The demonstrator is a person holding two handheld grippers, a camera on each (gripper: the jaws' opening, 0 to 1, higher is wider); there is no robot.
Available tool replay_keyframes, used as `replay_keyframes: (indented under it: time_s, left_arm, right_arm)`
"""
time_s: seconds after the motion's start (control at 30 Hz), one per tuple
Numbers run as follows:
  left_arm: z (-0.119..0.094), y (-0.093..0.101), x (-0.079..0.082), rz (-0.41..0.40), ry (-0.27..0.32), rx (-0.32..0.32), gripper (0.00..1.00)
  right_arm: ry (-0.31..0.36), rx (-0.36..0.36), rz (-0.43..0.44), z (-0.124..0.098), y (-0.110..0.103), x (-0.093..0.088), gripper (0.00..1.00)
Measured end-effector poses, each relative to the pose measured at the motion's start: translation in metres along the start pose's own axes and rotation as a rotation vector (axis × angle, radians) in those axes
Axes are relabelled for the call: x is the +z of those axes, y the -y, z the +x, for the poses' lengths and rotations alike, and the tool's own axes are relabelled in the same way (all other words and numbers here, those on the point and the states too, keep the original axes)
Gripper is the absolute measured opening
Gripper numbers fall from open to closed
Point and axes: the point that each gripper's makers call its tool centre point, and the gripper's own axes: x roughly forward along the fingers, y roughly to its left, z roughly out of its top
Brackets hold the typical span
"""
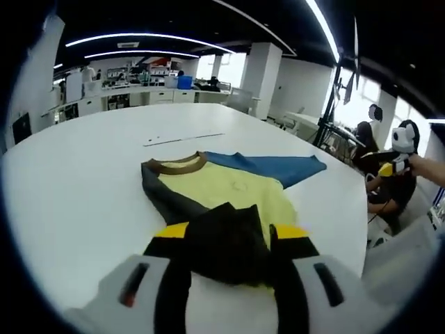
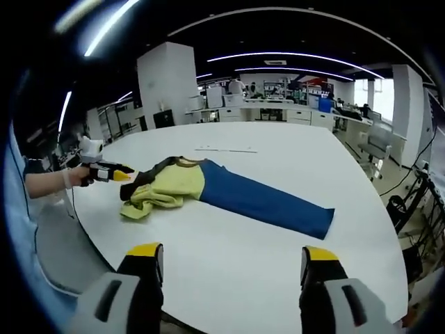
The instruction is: Fold the garment on the visible template until the final outline fits inside the template.
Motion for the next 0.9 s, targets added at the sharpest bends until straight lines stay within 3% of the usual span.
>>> replay_keyframes:
  time_s: [0.17, 0.27, 0.5, 0.7, 0.9]
  left_arm:
    - [0.007, -0.024, -0.009, -0.048, -0.045, 0.071, 0.33]
    - [0.010, -0.022, -0.016, -0.133, -0.060, 0.062, 0.27]
    - [0.019, -0.026, -0.029, -0.197, -0.081, 0.080, 0.25]
    - [0.024, -0.023, -0.028, -0.257, -0.070, 0.048, 0.24]
    - [0.014, -0.021, -0.020, -0.253, -0.040, 0.042, 0.17]
  right_arm:
    - [0.000, -0.018, 0.007, -0.005, 0.007, -0.001, 0.79]
    - [-0.003, -0.025, 0.009, -0.008, 0.009, -0.002, 0.78]
    - [-0.008, -0.037, 0.023, -0.011, 0.011, -0.007, 0.75]
    - [-0.015, -0.036, 0.026, -0.011, 0.011, -0.011, 0.74]
    - [-0.014, -0.038, 0.029, -0.011, 0.012, -0.011, 0.72]
